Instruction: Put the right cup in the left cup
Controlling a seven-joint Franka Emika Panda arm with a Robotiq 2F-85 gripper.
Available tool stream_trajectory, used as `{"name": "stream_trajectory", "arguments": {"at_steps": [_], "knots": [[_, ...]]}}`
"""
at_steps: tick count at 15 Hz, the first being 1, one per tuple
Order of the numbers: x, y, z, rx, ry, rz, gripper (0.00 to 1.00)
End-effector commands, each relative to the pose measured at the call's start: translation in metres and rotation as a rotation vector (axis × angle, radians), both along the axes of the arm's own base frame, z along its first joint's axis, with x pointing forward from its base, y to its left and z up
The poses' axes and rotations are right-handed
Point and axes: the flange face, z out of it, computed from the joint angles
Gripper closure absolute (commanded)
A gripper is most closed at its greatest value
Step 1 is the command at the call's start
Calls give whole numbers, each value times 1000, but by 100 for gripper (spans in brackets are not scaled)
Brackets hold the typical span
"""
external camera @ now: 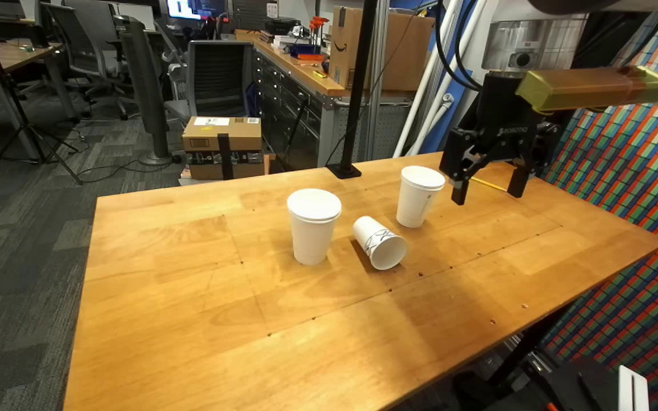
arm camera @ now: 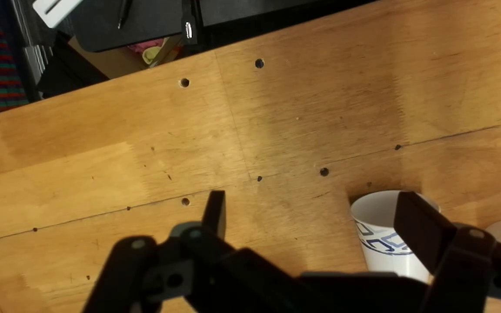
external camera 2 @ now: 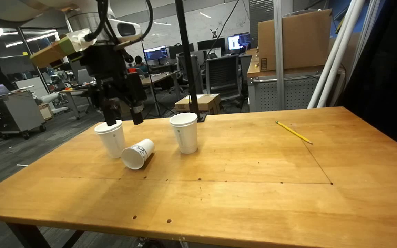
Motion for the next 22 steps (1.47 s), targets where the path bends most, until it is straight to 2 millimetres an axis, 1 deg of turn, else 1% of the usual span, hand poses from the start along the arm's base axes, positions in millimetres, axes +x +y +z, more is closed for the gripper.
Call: {"name": "stream_trajectory", "arguments": {"at_steps": [1, 11, 22], "knots": [[0, 0, 0, 0, 1, 0, 0], [0, 0, 0, 0, 1, 0, 0], [10, 0, -6, 34, -140, 98, 0]]}}
